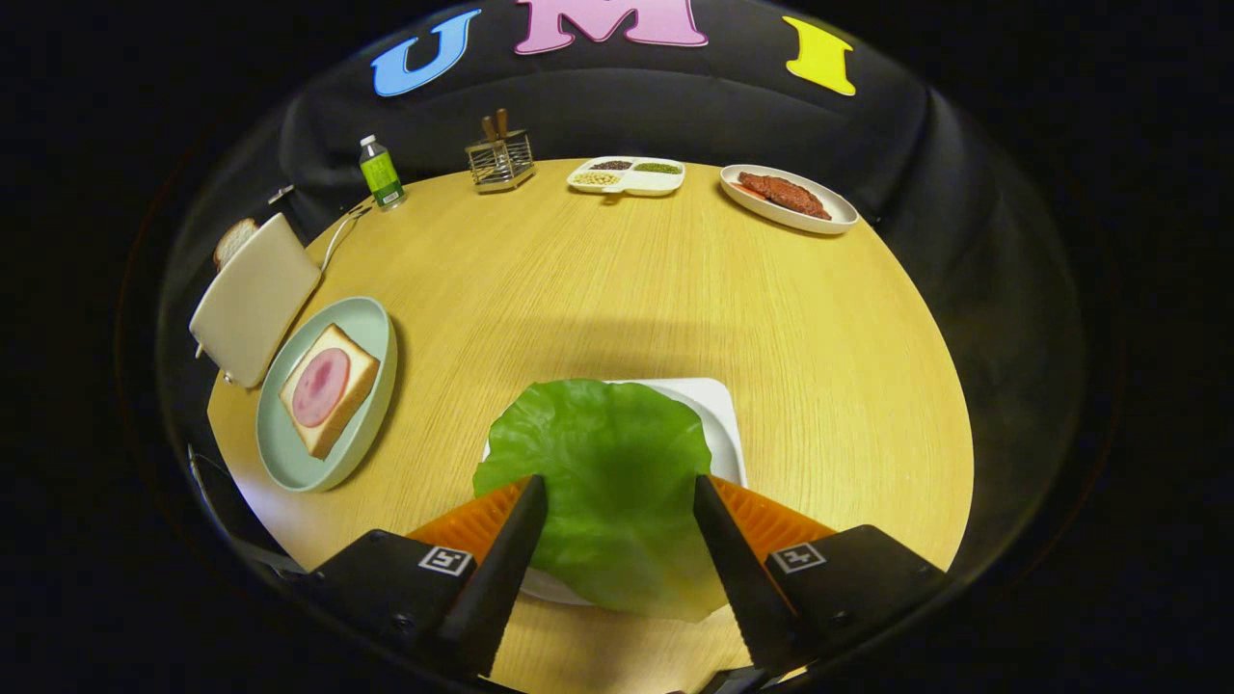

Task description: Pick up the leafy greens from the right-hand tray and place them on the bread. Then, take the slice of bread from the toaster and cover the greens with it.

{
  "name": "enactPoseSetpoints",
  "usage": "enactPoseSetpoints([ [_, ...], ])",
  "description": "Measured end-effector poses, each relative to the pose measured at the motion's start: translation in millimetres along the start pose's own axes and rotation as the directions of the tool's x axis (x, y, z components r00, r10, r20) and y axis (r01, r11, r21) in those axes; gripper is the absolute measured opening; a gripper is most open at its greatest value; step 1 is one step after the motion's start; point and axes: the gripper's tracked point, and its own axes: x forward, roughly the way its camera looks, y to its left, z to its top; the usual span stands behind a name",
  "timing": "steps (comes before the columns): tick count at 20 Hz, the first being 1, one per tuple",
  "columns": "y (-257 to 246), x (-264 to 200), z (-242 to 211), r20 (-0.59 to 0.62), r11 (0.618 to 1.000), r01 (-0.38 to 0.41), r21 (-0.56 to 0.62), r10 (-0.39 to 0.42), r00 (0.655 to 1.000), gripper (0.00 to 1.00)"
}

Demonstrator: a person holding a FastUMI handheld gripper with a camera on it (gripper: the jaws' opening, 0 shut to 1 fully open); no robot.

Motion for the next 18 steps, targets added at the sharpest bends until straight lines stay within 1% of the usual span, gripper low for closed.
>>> enactPoseSetpoints([
  [1, -0.2, 3.2, 2.5, 0.003, 1.0, -0.005, -0.01, 0.005, 1.0, 0.9],
  [2, 0.2, 1.1, 1.4, 0.0, 1.0, -0.006, -0.01, 0.006, 1.0, 0.88],
  [3, -1.0, 1.7, 1.8, -0.004, 1.0, -0.002, -0.007, 0.002, 1.0, 0.88],
  [5, -0.9, 2.5, 1.3, -0.005, 1.0, -0.004, -0.013, 0.004, 1.0, 0.84],
  [6, -1.8, 1.9, 0.8, -0.004, 1.0, -0.003, -0.015, 0.003, 1.0, 0.83],
  [8, -2.0, 2.4, 0.0, -0.012, 1.0, -0.001, -0.012, 0.001, 1.0, 0.62],
  [11, -4.8, 3.2, -0.1, -0.026, 1.0, 0.012, 0.003, -0.012, 1.0, 0.26],
  [12, -5.9, 3.1, -0.4, -0.027, 1.0, 0.018, 0.005, -0.018, 0.999, 0.21],
  [13, -5.4, 2.2, -0.3, -0.03, 1.0, 0.014, 0.004, -0.014, 0.999, 0.11],
  [14, -4.1, 3.4, -1.4, -0.035, 1.0, 0.01, 0.002, -0.01, 0.999, 0.1],
  [16, -4.1, 2.3, -1.1, -0.047, 1.0, -0.002, 0.01, 0.003, 0.999, 0.06],
  [18, -3.3, -3.2, 3.8, -0.039, 1.0, -0.015, 0.027, 0.016, 0.999, 0.06],
])
